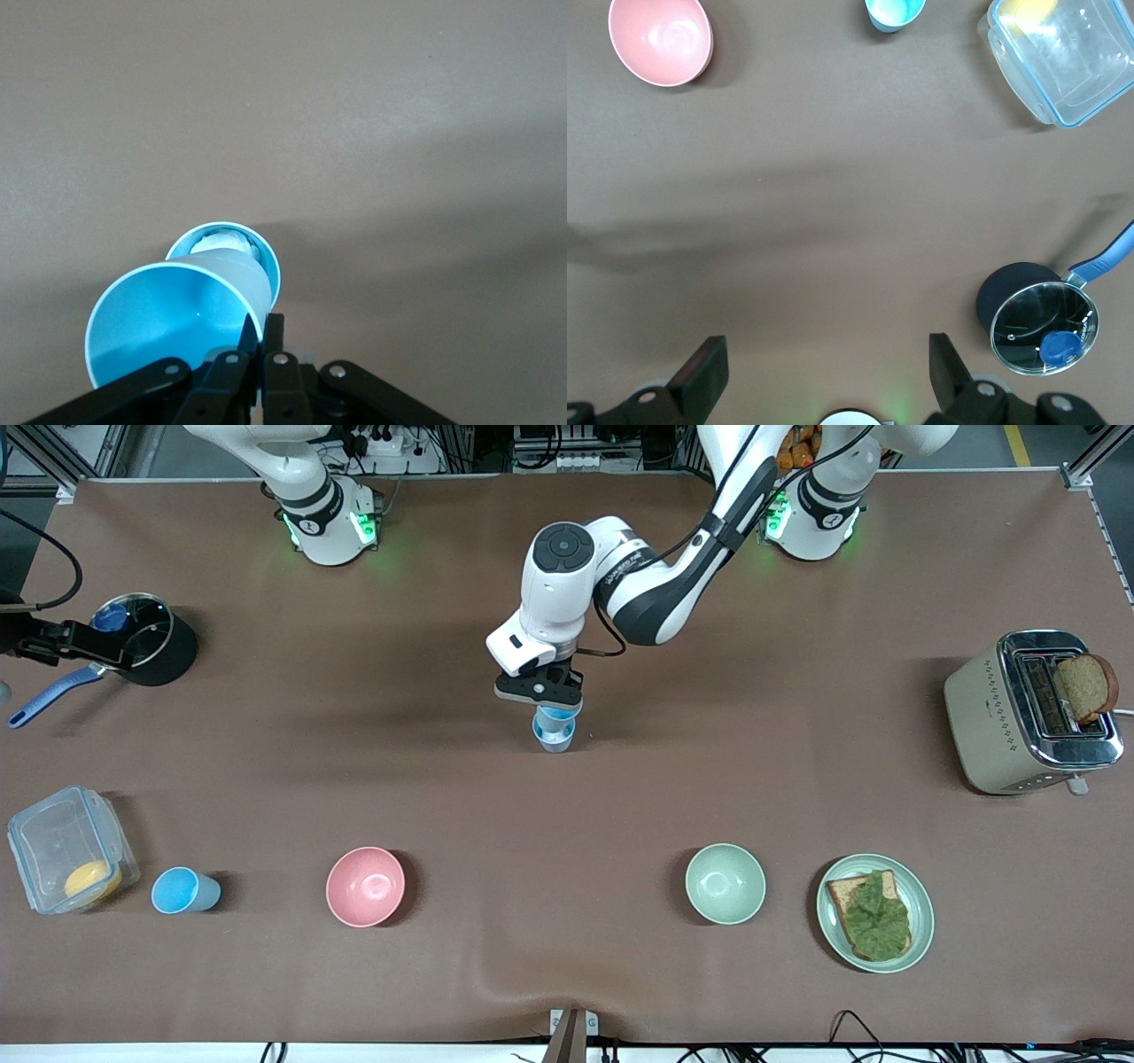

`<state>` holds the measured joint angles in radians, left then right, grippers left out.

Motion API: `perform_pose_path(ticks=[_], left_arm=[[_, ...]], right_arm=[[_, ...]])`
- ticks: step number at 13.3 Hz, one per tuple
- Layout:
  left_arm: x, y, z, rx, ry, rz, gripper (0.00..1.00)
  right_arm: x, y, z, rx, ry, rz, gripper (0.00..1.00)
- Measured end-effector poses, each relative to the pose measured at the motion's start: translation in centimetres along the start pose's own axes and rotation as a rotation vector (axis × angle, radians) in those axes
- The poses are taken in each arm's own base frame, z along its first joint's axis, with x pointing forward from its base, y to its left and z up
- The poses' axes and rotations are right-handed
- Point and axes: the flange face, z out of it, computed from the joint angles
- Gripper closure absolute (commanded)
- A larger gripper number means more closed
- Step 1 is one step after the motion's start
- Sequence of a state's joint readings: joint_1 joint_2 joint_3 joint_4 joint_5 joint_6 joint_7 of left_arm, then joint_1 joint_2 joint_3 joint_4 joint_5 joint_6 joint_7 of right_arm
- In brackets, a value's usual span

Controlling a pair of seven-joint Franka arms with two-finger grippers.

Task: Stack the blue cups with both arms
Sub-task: 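Lower the held cup into the middle blue cup with the left gripper, then open the left gripper and lift it off the stacked cups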

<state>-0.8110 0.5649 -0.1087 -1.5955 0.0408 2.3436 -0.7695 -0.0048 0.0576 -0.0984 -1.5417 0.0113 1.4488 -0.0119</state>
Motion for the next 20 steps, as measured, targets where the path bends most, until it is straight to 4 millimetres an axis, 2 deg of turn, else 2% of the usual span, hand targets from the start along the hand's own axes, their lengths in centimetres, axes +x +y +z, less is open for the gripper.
perform_pose_path(ticks=[4,11,12,13,14,15,18,20], left_arm=[[0.5,-0.6,0.1,0.008,0.005,-0.010,0.96],[-0.2,0.1,0.2,0.008,0.003,-0.015,0.92],[-0.2,0.2,0.2,0.011,0.005,-0.009,0.89],[-0.4,0.3,0.3,0.014,0.008,-0.003,0.68],[-0.5,0.4,0.3,0.015,0.008,0.000,0.62],[-0.5,0.5,0.3,0.015,0.007,0.001,0.61],[-0.4,0.4,0.3,0.015,0.009,-0.001,0.36],[0.3,-0.1,0.1,0.018,0.018,-0.011,0.31]], right_arm=[[0.0,0.0,0.0,0.000,0.000,0.000,0.00],[0.0,0.1,0.1,0.000,-0.001,-0.001,0.00],[0.0,0.2,0.1,0.001,-0.002,0.000,0.00],[0.0,0.4,0.1,0.001,-0.002,0.001,0.00],[0.0,0.5,0.1,0.001,-0.002,0.001,0.00],[0.0,0.5,0.1,0.001,-0.002,0.001,0.00],[0.0,0.5,0.1,0.001,-0.002,0.000,0.00],[0.0,0.5,0.1,0.001,-0.002,0.000,0.00]])
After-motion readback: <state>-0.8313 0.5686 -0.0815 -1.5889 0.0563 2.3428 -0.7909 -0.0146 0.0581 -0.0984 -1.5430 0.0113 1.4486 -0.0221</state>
